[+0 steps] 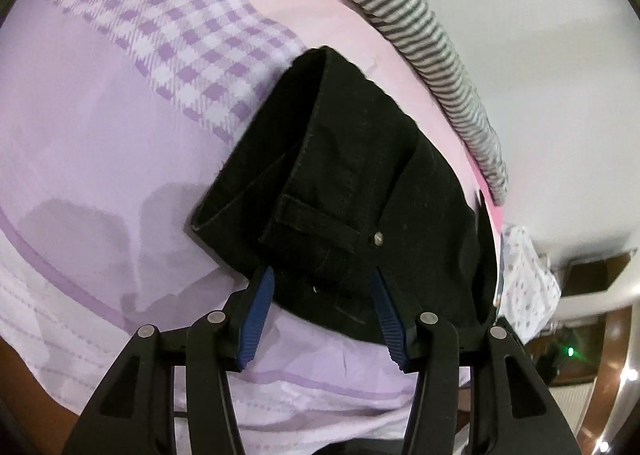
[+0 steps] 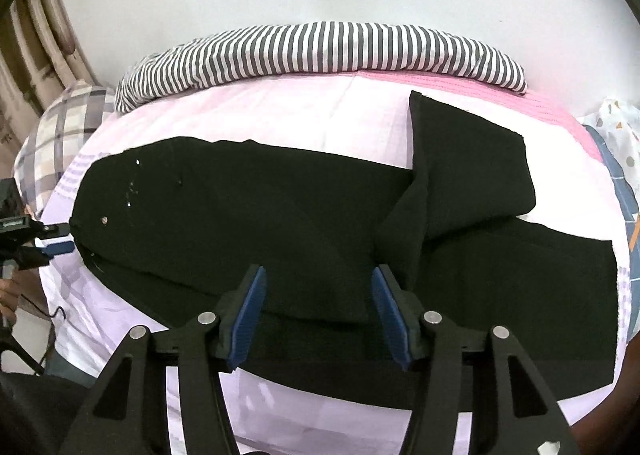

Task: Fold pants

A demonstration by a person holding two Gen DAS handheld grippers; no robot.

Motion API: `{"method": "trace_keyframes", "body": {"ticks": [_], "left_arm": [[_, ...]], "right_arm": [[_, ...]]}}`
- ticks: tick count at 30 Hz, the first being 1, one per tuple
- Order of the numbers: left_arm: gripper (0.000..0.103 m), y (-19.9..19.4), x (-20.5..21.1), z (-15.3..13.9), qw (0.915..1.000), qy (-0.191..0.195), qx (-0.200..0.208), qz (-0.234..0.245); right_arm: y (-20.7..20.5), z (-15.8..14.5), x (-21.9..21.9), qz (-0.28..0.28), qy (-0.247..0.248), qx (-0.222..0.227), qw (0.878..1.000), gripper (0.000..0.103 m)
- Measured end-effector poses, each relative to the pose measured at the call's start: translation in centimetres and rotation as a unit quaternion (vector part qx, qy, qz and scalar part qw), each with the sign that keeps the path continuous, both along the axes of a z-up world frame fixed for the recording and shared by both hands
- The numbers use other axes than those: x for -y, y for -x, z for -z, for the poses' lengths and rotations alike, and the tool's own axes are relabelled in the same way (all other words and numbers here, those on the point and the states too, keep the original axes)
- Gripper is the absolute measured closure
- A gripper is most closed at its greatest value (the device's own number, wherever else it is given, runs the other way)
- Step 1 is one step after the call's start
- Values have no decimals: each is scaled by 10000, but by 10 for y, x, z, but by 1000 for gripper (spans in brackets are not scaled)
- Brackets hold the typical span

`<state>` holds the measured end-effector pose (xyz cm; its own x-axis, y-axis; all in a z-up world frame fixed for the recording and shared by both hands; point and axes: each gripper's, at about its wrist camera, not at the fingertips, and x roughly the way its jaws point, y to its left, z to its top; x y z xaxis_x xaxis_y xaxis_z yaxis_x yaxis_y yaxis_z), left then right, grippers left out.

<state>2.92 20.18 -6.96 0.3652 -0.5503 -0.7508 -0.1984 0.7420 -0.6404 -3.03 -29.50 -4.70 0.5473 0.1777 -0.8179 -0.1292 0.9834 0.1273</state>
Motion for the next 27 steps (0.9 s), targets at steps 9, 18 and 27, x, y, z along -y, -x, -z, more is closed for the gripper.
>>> {"method": "trace_keyframes", "body": {"ticks": [9,18,27], "left_arm": [[51,-8,4,10,9996,139,76,-248],[79,-5,17,5,9962,-369,650,-449],[80,-12,21,3,9955,-507,729,-333]], "right_arm": [[-2,4,4,169,-111,-4,9998,50],[-19,20,25,935,347,-246,9947,50],[-79,21,36,1408,506,-510,9874,53]]}}
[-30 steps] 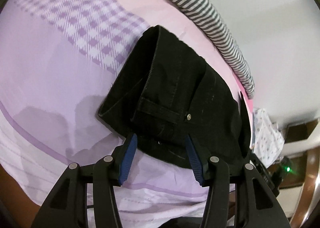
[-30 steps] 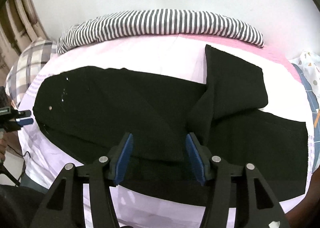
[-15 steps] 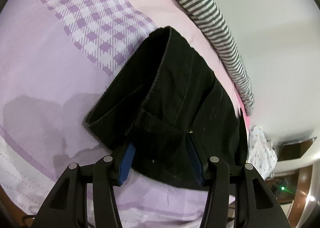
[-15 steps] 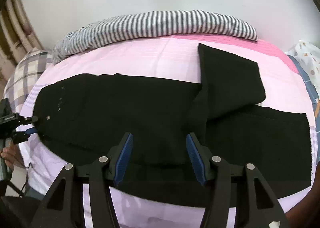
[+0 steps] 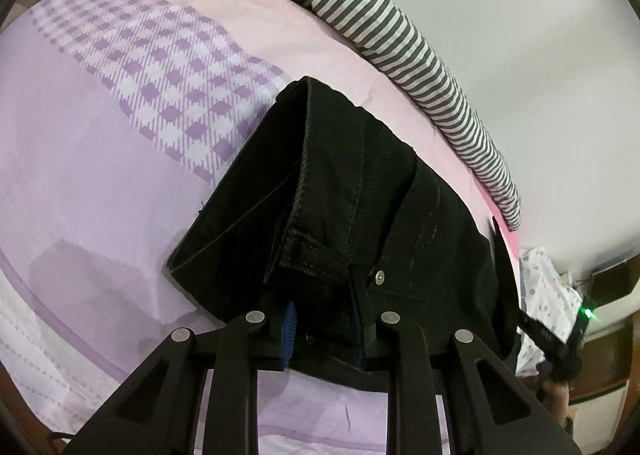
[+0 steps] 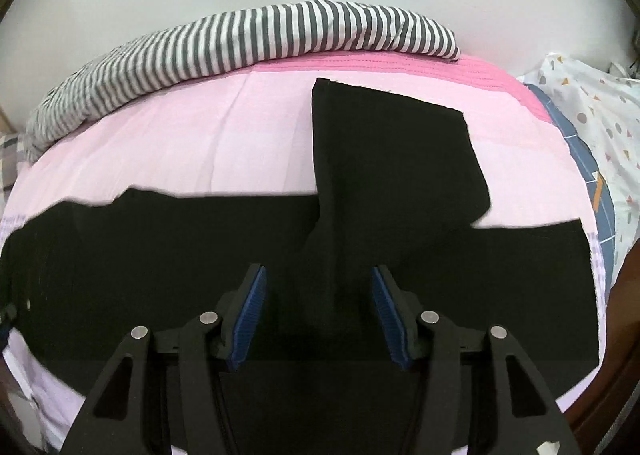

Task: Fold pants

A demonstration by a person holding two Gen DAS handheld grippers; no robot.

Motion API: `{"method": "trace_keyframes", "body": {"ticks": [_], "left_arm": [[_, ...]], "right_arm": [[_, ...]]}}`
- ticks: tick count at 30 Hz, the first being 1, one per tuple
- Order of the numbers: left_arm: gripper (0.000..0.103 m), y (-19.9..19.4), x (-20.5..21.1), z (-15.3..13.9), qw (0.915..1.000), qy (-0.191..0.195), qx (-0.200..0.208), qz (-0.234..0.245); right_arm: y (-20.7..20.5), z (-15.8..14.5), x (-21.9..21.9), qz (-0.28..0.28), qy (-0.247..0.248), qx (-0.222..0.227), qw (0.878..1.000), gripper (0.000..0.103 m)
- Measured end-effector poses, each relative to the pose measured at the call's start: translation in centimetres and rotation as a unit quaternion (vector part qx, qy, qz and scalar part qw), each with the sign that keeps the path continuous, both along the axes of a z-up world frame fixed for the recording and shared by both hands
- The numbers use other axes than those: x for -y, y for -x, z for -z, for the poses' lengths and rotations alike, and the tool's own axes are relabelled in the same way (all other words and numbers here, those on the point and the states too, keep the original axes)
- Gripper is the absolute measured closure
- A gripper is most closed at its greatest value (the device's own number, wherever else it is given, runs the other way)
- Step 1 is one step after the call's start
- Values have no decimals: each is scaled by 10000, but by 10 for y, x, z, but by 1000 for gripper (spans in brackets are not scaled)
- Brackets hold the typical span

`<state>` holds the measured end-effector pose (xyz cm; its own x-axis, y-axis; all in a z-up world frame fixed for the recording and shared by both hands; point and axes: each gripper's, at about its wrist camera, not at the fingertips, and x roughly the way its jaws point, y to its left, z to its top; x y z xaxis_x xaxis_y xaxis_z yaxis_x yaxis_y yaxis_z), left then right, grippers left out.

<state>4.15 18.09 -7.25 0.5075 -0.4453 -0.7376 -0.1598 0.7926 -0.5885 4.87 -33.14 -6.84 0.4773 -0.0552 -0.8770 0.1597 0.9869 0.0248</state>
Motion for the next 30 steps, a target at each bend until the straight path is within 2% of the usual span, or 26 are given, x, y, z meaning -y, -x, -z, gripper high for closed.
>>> {"method": "trace_keyframes", "body": {"ticks": [2,11,14,15,17,19,23,30], "left_arm": [[80,0,0,0,10000,-7,-18,13],[80,1,-2,1,10000,-19,-92,6],[80,-1,-2,1,9999,-23,-123,3],[80,-2,-2,1,9999,-26,-132,2],[80,-3,-2,1,9999,-26,-154,-4],[80,-4,-3,2,9998,-25,-171,-13],[81,-5,-3,-1,9998,-84,-153,-5],[83,-5,-2,-7,9997,-224,-47,21]], "right_arm": [[-17,0,0,7,73,-66,10000,59],[-93,17,6,130,156,-706,9973,67],[-110,25,4,163,340,-863,9956,68],[-114,27,4,158,378,-913,9950,71],[-117,32,5,183,422,-1018,9937,100],[-116,33,9,260,342,-1016,9939,99],[-100,13,21,384,376,-690,9962,101],[-29,-31,91,1275,97,-137,9917,101]]}}
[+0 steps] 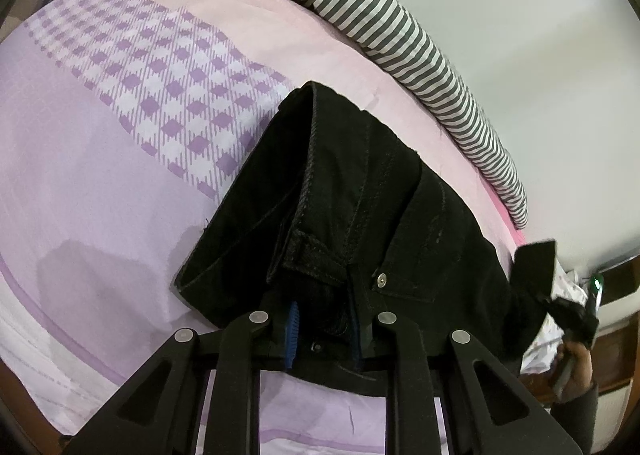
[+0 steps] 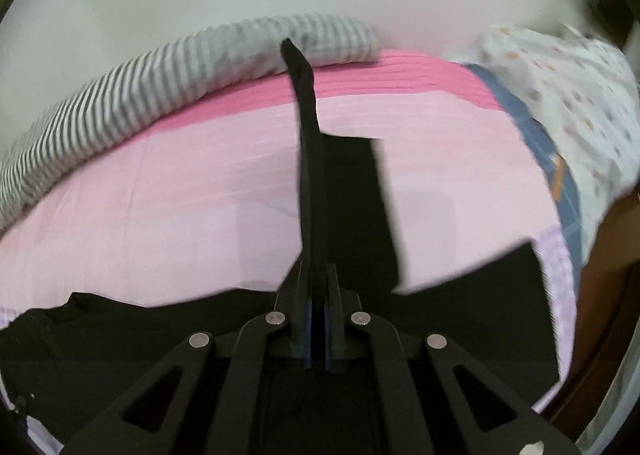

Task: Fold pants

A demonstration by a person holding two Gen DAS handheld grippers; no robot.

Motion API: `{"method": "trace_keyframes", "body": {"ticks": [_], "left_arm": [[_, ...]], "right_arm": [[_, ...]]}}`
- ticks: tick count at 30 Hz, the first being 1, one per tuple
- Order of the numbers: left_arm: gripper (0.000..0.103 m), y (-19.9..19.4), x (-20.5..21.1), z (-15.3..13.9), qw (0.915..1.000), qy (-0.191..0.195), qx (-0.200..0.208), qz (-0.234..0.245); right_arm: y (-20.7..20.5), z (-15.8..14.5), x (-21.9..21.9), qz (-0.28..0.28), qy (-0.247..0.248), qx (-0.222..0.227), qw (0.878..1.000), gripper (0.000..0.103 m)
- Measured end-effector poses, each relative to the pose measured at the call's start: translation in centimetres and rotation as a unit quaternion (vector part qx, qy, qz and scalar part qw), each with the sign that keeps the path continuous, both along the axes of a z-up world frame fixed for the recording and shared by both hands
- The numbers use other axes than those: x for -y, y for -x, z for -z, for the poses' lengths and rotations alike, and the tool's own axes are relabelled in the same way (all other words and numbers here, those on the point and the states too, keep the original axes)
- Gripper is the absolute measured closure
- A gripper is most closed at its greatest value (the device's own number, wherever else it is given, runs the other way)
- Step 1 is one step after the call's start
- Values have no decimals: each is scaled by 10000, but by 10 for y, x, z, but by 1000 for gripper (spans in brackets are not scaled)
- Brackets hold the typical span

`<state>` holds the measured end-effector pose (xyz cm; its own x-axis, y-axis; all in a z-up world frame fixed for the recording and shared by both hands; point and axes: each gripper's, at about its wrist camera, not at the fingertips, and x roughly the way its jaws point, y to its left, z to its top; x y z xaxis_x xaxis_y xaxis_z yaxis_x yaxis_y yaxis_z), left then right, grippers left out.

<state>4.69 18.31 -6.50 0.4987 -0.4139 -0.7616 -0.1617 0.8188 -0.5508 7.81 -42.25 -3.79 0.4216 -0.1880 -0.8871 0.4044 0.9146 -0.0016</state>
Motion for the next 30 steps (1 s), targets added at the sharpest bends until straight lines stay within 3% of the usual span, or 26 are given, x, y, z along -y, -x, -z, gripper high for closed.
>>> {"method": "trace_keyframes", "body": {"ticks": [8,14,19,30], "left_arm": [[85,0,-8,-12,9998,-82,110,126],[85,-3,-7,-10,9984,-357,-49,424],[85,-5,-9,0,9971,-441,-275,559],[85,-11,-6,-8,9939,-795,-120,753]], "right_arm": [[74,-3,39,619,-137,115,9979,101],[116,25,51,947,-552,21,9940,101],[134,52,54,1055,-758,-147,9914,101],[155,69,56,1203,-962,-108,9880,101]]}}
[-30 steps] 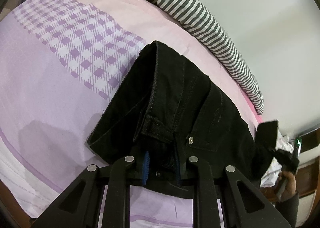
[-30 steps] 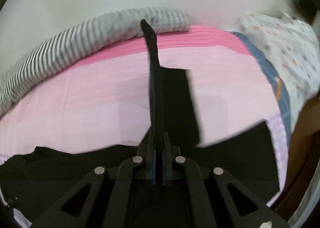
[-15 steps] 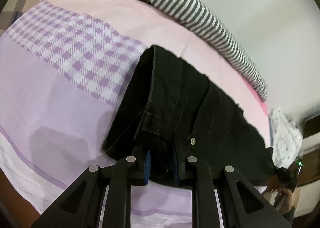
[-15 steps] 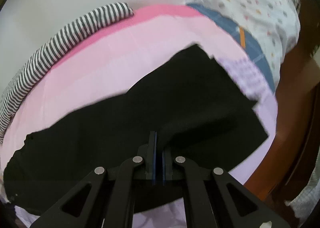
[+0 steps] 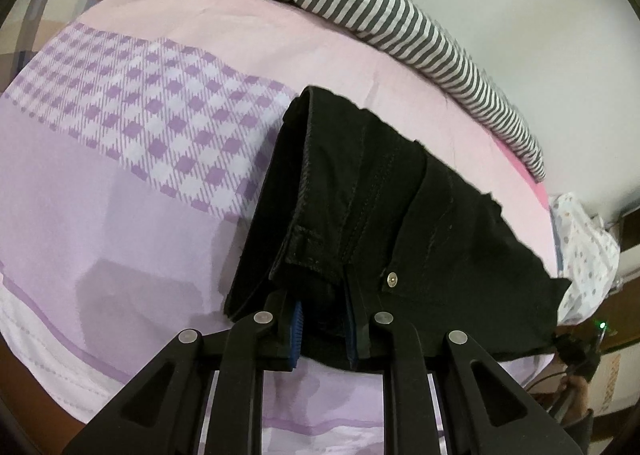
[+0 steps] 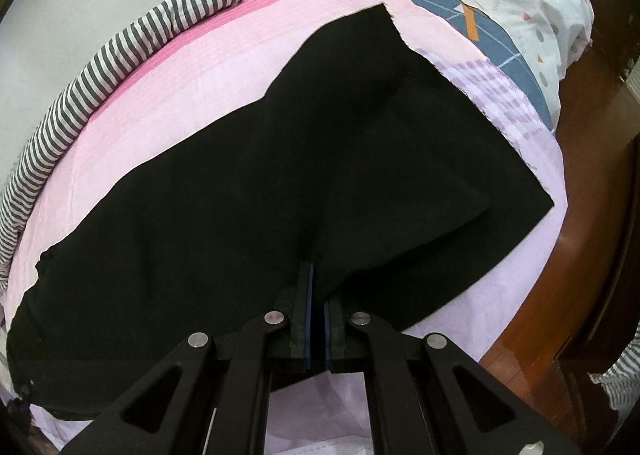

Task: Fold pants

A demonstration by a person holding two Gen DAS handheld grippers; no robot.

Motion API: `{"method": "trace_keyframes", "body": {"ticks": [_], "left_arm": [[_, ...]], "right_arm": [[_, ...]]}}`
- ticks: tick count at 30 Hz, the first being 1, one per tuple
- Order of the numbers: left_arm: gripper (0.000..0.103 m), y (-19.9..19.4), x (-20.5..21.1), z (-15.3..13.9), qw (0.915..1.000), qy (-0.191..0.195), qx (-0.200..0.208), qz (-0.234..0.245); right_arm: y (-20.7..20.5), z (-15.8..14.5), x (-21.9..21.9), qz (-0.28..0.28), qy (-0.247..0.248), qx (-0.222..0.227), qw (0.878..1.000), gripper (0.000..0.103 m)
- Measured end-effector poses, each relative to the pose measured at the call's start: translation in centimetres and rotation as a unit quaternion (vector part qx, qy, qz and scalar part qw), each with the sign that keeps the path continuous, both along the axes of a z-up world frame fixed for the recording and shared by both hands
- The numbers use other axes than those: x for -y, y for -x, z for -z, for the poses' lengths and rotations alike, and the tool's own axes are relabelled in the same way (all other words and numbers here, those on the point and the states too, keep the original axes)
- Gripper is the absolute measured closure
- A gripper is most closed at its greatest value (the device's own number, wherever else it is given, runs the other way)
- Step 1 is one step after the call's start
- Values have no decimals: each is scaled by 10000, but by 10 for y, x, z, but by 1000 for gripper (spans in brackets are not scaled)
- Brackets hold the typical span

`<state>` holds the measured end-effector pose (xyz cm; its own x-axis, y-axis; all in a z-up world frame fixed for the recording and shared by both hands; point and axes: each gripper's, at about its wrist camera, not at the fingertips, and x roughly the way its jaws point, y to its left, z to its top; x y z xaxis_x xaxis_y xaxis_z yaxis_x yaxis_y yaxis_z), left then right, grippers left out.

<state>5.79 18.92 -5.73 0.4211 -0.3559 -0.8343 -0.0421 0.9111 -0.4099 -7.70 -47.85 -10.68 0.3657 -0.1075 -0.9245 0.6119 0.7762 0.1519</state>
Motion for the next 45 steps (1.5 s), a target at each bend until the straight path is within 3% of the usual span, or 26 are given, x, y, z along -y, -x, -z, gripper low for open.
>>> {"method": "trace_keyframes", "body": {"ticks": [5,9,14,17,22,25,31,35,39,43,45], "left_arm": [[85,1,8,11,9993,-368,7,114],[81,6,18,6,9967,-736,205,264],[72,15,18,0,9969,-701,290,227],[69,27,19,-6,9952,-857,331,322],[66,53,39,-27,9866,-1217,763,772],[54,61,68,-39,9782,-1262,1177,1152],[51,64,169,-39,9472,-1296,1683,2404],[51,70,243,-25,9175,-1148,1758,3377],[51,90,311,-14,8806,-1084,1810,4242],[51,111,360,-6,8438,-1121,2023,4842],[51,117,375,0,8339,-1170,2089,4972]], "right_arm": [[4,9,1,9,-89,5,10000,100],[2,10,5,-16,-378,166,9991,93],[9,7,19,58,-959,620,9934,89],[10,5,25,79,-1032,714,9921,89],[11,9,41,243,-1122,833,9899,88],[11,12,52,335,-1223,923,9876,88],[9,10,70,336,-1348,1042,9848,89],[8,7,78,313,-1354,1073,9845,89],[6,9,86,342,-1426,1057,9835,89],[8,8,93,367,-1590,1173,9796,95],[10,3,94,360,-1614,1214,9787,96]]}}
